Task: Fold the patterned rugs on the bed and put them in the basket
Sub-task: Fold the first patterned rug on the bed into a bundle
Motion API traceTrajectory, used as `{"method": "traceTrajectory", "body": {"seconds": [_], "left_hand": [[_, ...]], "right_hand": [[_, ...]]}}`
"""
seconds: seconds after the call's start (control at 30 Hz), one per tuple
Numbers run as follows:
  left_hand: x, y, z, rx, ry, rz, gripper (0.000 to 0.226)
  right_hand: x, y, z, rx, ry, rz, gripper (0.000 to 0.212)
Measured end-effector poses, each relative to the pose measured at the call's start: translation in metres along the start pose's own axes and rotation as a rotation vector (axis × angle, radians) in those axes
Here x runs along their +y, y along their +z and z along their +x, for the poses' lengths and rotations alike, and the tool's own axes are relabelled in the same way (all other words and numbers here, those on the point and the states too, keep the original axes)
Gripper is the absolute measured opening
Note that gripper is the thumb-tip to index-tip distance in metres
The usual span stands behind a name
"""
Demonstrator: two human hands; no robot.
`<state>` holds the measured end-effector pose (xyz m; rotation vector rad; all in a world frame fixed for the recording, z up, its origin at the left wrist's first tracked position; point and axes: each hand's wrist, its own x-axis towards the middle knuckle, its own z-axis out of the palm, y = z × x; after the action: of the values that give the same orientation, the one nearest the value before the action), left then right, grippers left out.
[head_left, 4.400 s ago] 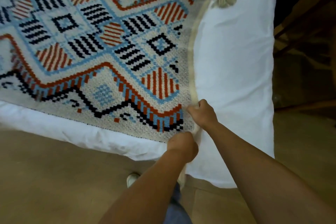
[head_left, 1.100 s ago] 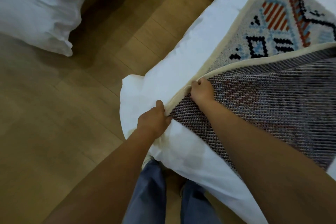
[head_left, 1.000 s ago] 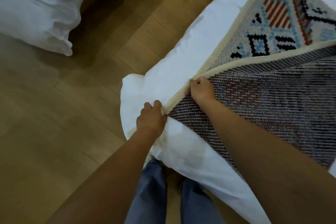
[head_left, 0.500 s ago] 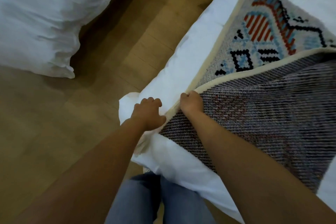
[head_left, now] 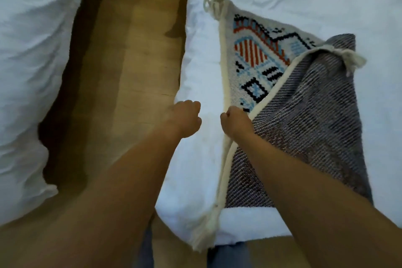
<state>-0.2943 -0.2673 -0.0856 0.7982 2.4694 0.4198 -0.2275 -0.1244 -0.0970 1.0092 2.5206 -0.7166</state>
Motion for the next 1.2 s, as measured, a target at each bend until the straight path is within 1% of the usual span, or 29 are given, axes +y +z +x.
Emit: {"method": "traceTrajectory", "body": {"seconds": [0.07, 0.2, 0.4, 0.53, 0.67, 0.8, 0.93, 1.03, 1.13, 1.2], "left_hand": [[-0.012, -0.017, 0.009, -0.003, 0.066, 0.07, 0.031], [-0.015, -0.036, 0.028, -0.042, 0.172, 0.156, 0.031], [0.014, -0.042, 0.073, -0.119, 0.301, 0.312, 0.031], [0.053, -0.045, 0.117, -0.164, 0.44, 0.414, 0.03], [0.111, -0.048, 0.182, -0.211, 0.563, 0.462, 0.029], [0.168, -0.049, 0.241, -0.217, 0.643, 0.517, 0.029], [0.205, -0.047, 0.285, -0.227, 0.646, 0.48, 0.033], [0.228, -0.038, 0.313, -0.235, 0.715, 0.508, 0.044], [0.255, -0.026, 0.349, -0.212, 0.762, 0.499, 0.05], [0.271, -0.017, 0.368, -0.225, 0.773, 0.516, 0.053]], "right_hand": [[-0.014, 0.005, -0.005, 0.005, 0.014, -0.078, 0.02], [-0.035, 0.002, -0.002, 0.036, 0.035, -0.095, 0.021], [-0.021, -0.023, 0.025, 0.125, 0.098, -0.017, 0.018], [0.009, -0.042, 0.052, 0.157, 0.241, 0.082, 0.032], [0.043, -0.07, 0.099, 0.22, 0.422, 0.188, 0.019], [0.072, -0.1, 0.139, 0.259, 0.513, 0.292, 0.023], [0.086, -0.118, 0.167, 0.269, 0.52, 0.385, 0.019], [0.092, -0.126, 0.187, 0.3, 0.542, 0.429, 0.016], [0.098, -0.131, 0.209, 0.352, 0.581, 0.5, 0.029], [0.102, -0.135, 0.222, 0.392, 0.627, 0.507, 0.033]]}}
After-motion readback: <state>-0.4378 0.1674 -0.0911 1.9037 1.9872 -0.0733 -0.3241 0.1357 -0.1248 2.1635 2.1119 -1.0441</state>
